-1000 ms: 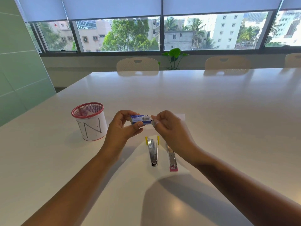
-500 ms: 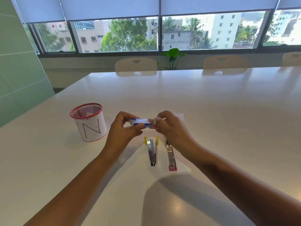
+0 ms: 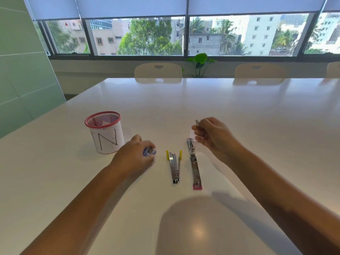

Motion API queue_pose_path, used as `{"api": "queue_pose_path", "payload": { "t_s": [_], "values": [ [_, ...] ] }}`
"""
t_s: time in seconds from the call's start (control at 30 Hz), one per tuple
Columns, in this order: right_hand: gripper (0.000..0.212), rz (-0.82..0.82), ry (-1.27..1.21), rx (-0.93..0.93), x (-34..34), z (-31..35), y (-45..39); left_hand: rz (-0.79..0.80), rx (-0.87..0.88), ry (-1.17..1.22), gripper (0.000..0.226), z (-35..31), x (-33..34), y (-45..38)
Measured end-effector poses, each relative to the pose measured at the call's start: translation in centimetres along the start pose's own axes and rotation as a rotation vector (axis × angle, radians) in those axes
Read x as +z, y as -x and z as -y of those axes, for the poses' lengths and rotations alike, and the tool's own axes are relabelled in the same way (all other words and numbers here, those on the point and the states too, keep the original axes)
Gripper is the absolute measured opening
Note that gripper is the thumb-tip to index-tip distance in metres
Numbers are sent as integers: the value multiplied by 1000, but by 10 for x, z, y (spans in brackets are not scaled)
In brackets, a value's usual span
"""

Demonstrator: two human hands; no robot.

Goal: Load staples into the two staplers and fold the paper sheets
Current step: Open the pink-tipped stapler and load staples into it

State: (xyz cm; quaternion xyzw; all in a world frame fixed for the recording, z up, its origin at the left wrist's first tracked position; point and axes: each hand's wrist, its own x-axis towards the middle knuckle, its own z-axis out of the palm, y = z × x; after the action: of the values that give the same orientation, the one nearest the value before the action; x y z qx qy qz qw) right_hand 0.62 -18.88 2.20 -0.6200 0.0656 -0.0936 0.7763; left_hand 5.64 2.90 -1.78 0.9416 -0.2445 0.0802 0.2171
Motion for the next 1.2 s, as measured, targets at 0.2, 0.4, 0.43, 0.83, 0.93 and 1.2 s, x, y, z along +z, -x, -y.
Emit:
{"api": "queue_pose_path", "payload": {
  "t_s": [0.2, 0.4, 0.43, 0.83, 0.93, 1.2],
  "values": [
    [13, 64, 300, 66, -22, -2, -9, 119, -32, -46, 42, 6, 1, -3],
    [18, 65, -44, 344, -32, 0, -13, -28, -62, 98, 48, 5, 4, -10],
    [13, 83, -14, 370, -31, 0, -12, -59, -55, 111, 45, 4, 5, -11],
    [16, 213, 911, 10, -14, -18, -9, -170, -16, 395, 16, -21, 10, -4],
    [14, 170, 839, -90, -11, -10, -8, -87, -163, 915, 26, -38, 9, 2],
    [10, 139, 468, -96, 12, -4, 9, 94, -312, 1216, 30, -58, 12, 10]
  ]
}}
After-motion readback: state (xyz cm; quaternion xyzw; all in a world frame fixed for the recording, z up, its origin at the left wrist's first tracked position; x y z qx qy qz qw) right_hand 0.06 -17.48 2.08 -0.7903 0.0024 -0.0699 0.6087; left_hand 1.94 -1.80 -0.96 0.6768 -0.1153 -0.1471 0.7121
